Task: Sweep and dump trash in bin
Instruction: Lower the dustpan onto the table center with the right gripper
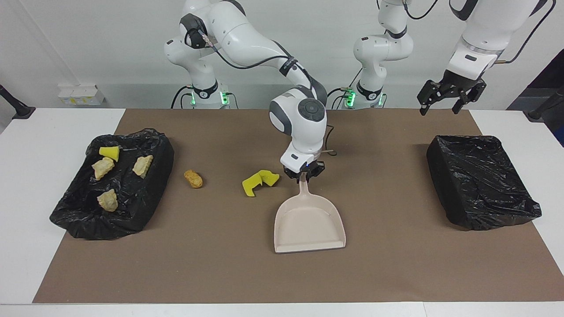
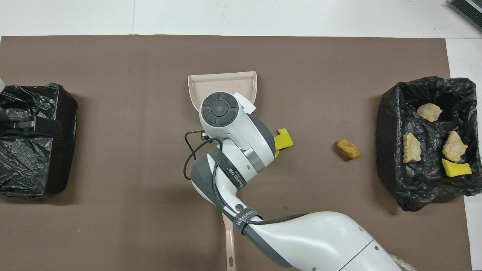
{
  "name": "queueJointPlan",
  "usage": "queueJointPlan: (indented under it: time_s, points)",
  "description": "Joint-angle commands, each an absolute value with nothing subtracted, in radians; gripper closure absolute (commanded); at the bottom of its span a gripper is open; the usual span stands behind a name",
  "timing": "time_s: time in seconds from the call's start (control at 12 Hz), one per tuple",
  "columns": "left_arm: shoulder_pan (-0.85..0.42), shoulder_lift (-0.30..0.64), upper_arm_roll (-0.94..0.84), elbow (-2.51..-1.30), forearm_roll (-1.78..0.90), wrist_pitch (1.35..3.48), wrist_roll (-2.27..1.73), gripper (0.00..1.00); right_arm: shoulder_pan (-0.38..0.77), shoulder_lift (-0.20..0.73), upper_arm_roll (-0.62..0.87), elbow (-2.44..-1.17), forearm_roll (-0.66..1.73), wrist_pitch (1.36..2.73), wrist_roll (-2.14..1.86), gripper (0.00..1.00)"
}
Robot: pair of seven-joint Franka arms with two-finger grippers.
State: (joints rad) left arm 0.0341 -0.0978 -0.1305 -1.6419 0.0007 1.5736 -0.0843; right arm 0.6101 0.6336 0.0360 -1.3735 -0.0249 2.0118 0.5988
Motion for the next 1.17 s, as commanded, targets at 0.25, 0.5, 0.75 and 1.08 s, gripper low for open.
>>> queueJointPlan:
  time_s: [0.25,0.5,0.75,1.08]
  points:
    - [0.037,-0.123,-0.129,-1.672,0.005,1.589,-0.074,0.00,0.607,0.586,0.040,-1.359,-0.002,1.971,0.591,0.00]
    - [0.037,-0.126,-0.129,-1.678,0.005,1.589,-0.074,0.00,0.607,0.519,0.052,-1.393,0.000,1.886,0.589,0.00]
    - [0.037,-0.126,-0.129,-1.678,0.005,1.589,-0.074,0.00,0.600,0.399,0.052,-1.475,0.036,1.806,0.542,0.00]
    - [0.037,-0.126,-0.129,-1.678,0.005,1.589,-0.075,0.00,0.595,0.149,0.054,-1.757,0.095,1.804,0.489,0.00]
